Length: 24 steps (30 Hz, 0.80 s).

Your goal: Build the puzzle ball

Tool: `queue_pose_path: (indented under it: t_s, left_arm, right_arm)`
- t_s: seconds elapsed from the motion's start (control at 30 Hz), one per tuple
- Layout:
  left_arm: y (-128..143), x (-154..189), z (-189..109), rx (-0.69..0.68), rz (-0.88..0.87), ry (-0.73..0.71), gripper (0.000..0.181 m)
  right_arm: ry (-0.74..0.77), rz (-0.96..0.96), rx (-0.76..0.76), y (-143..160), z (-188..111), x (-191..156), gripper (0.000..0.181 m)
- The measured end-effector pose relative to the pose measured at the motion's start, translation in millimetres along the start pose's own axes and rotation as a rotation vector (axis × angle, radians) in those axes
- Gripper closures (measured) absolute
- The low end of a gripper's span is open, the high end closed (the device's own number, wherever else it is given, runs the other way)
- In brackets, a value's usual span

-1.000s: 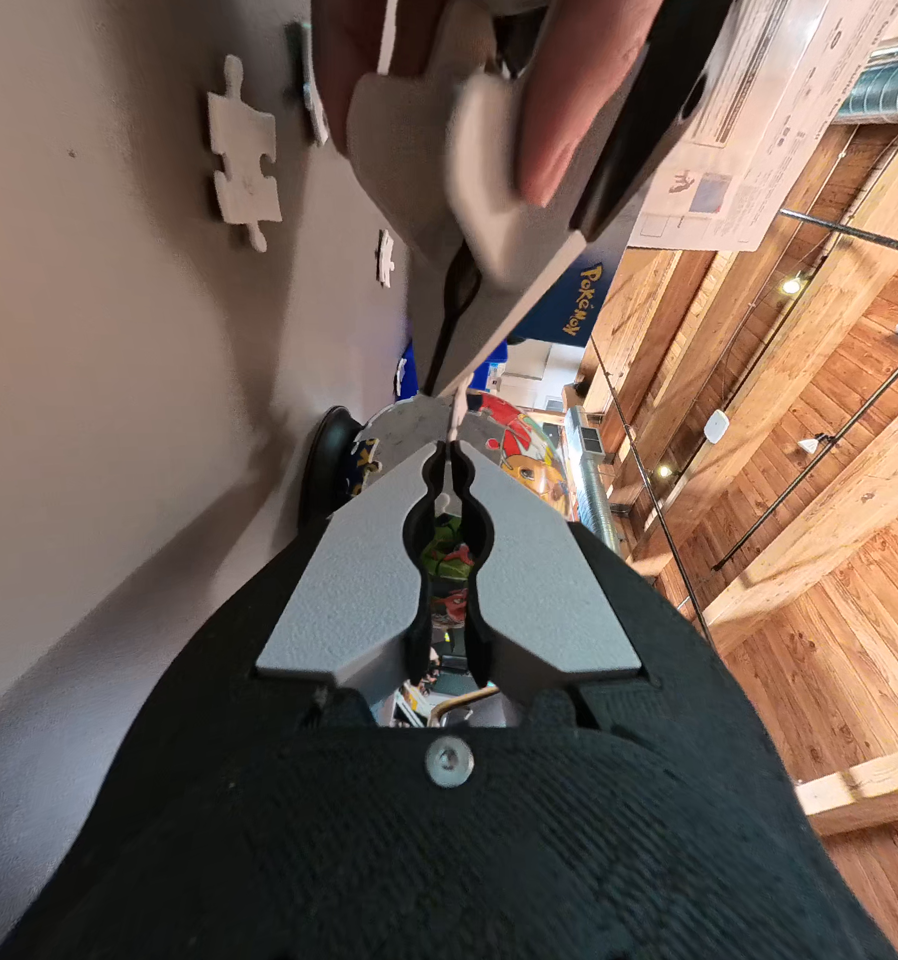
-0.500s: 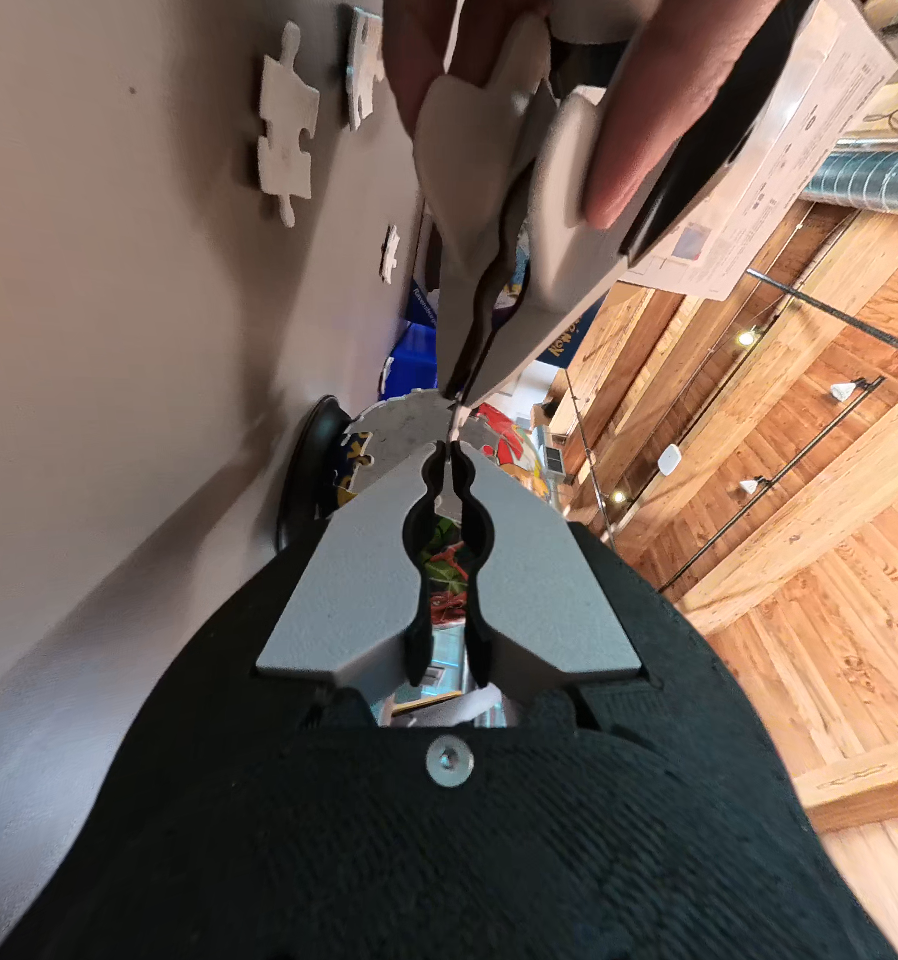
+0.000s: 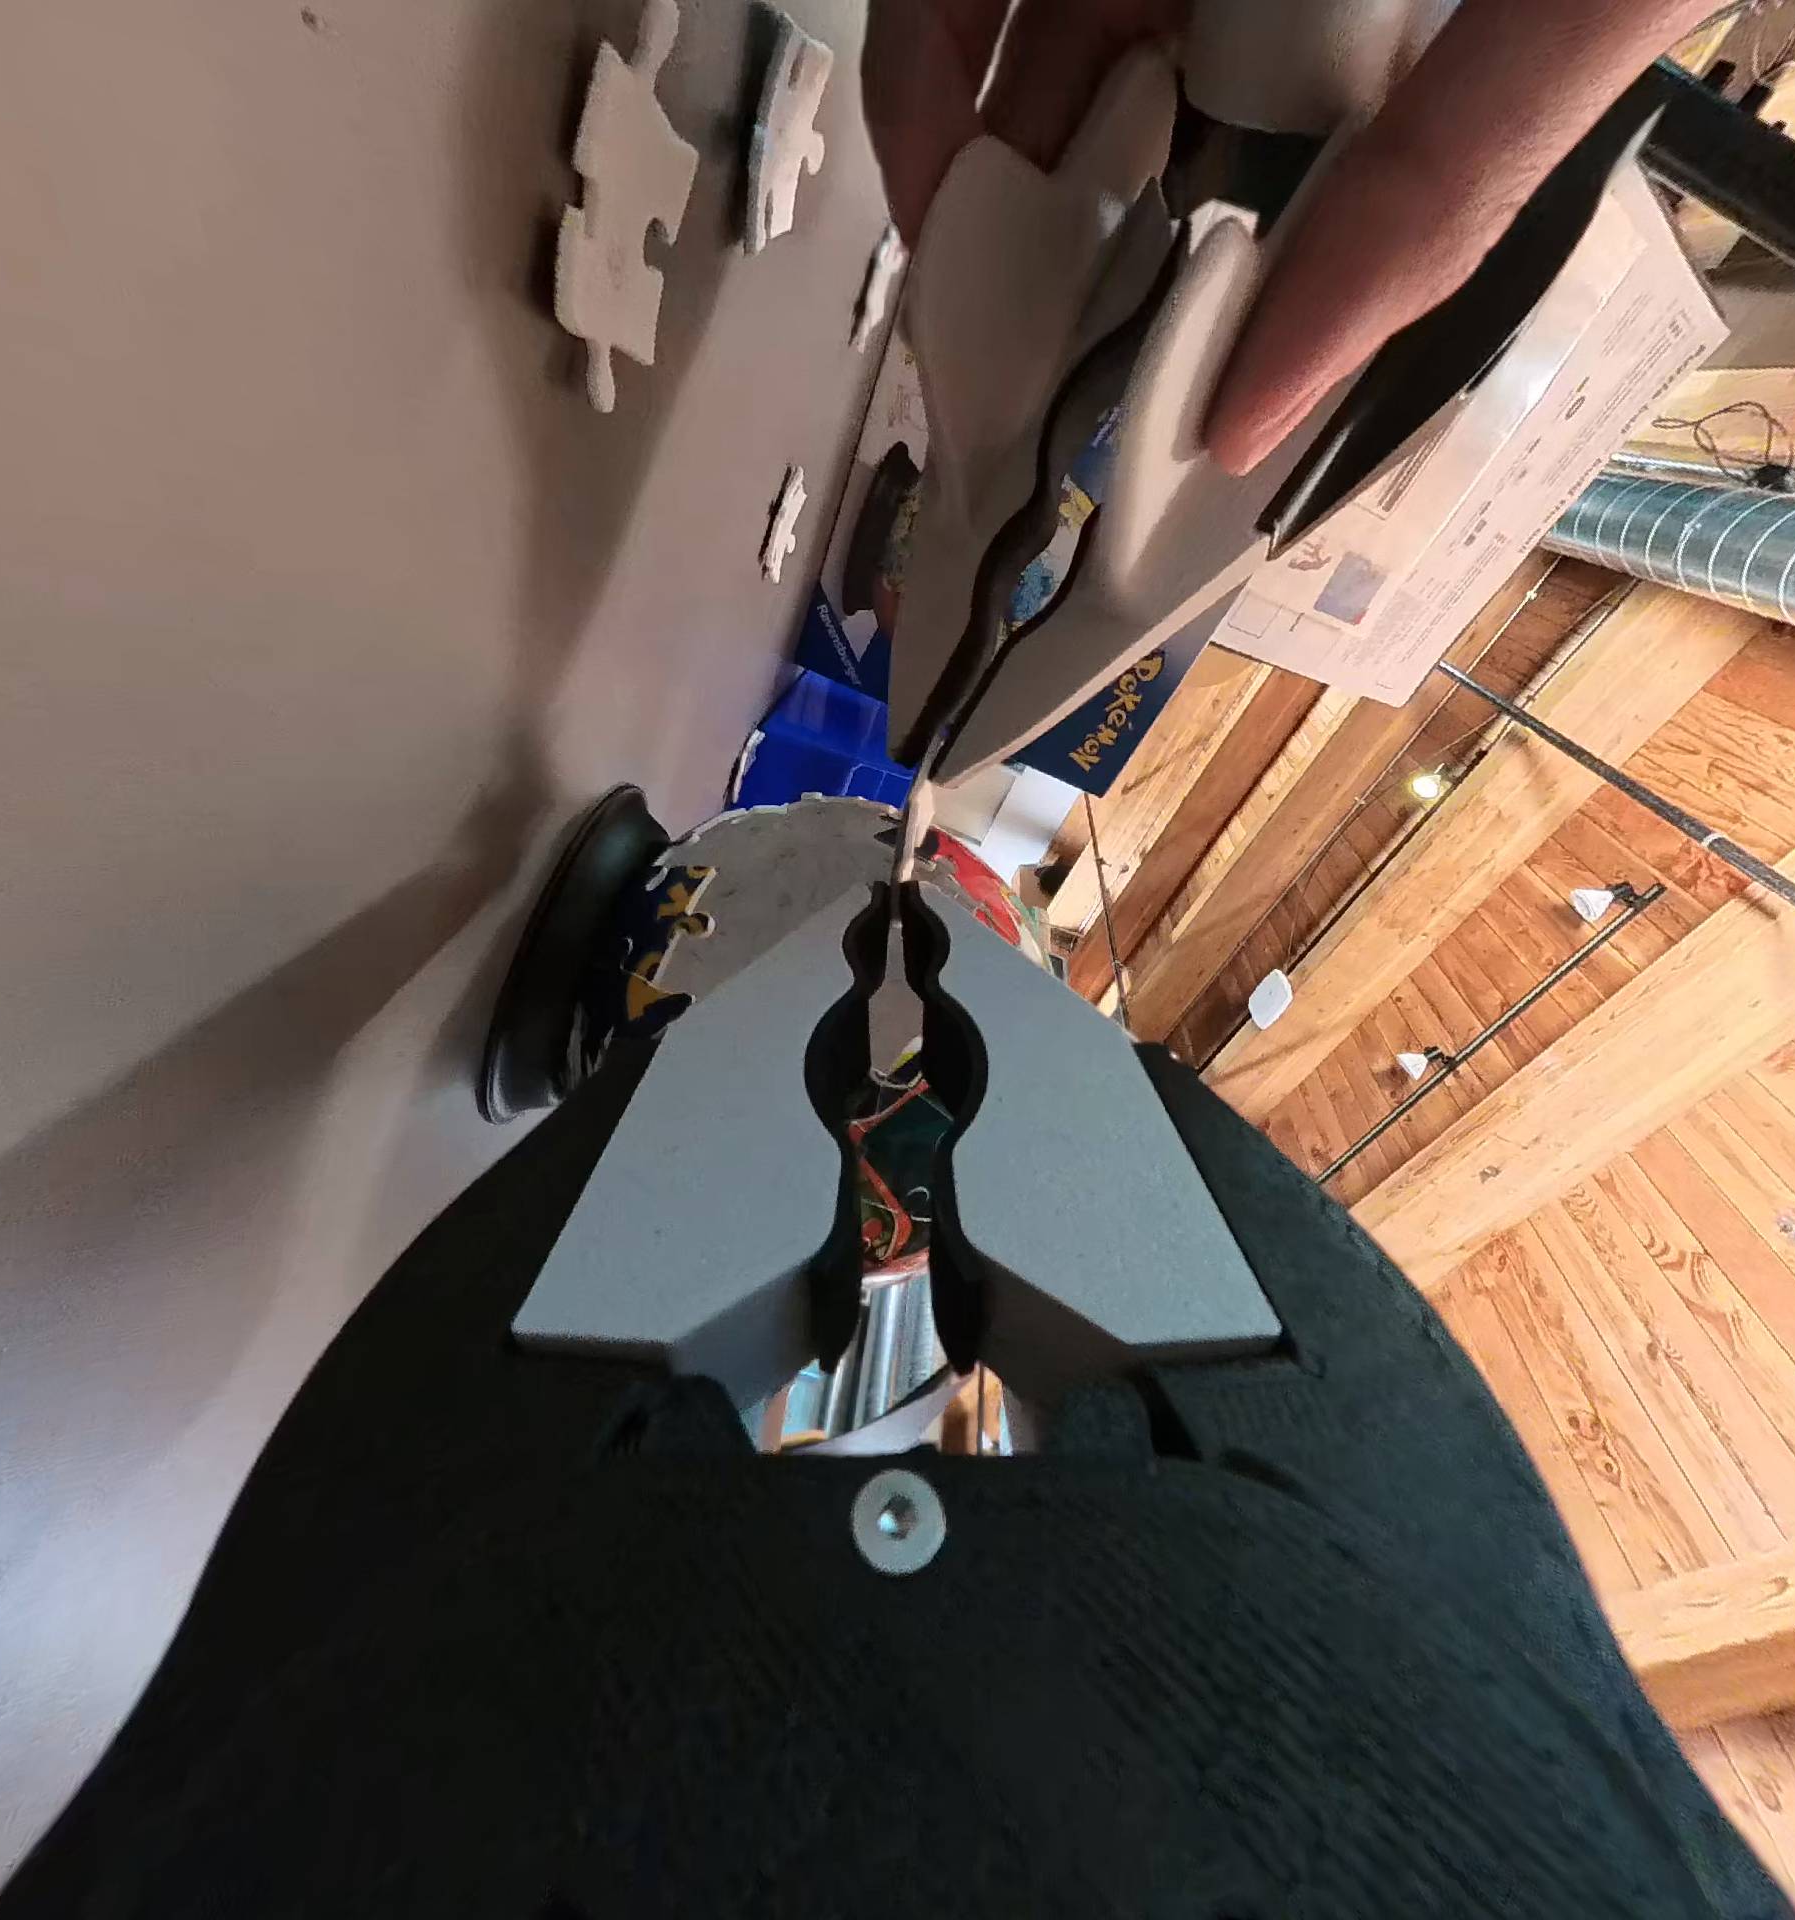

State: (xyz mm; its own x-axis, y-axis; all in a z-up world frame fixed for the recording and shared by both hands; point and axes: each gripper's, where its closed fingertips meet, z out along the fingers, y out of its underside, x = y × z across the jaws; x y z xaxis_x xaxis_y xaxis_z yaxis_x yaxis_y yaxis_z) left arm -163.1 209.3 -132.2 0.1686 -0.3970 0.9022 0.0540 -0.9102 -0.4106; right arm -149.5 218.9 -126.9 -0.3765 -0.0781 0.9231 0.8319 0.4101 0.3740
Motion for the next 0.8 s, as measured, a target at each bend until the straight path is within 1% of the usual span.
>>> queue_pose_path:
  t_s: [0.23, 0.43, 0.57, 0.6, 0.63, 0.7, 0.8]
  left_arm:
    - [-0.8, -1.0, -0.8, 0.001, 0.008, -0.009, 0.181]
    - [-7.5, -1.8, -2.8, 0.048, -0.019, -0.002, 0.181]
    - [-4.1, -4.1, -0.3, 0.021, 0.021, -0.044, 0.181]
    - [-3.9, -0.8, 0.6, 0.020, 0.010, -0.021, 0.169]
    - [-3.0, 2.1, 1.3, 0.014, -0.007, 0.003, 0.166]
    - [-4.5, 1.2, 1.4, 0.031, -0.014, 0.006, 0.181]
    - [-1.9, -0.3, 2.1, 0.018, 0.003, -0.006, 0.181]
  right_arm:
    - [-0.004, -0.002, 0.002, 0.7, 2.2, -1.0, 0.181]
    - [-0.014, -0.012, -0.021, 7.6, 4.0, -1.8, 0.181]
    - [0.004, -0.009, -0.013, 8.6, 3.3, 2.2, 0.181]
    - [-0.001, -0.015, -0.014, 8.5, 3.6, 1.7, 0.181]
    - [-0.002, -0.016, -0.012, 7.8, 3.8, 1.7, 0.181]
    - [-0.005, -0.016, -0.007, 6.4, 4.0, 0.4, 0.181]
    - [-0.009, -0.021, -0.006, 5.1, 4.4, -1.4, 0.181]
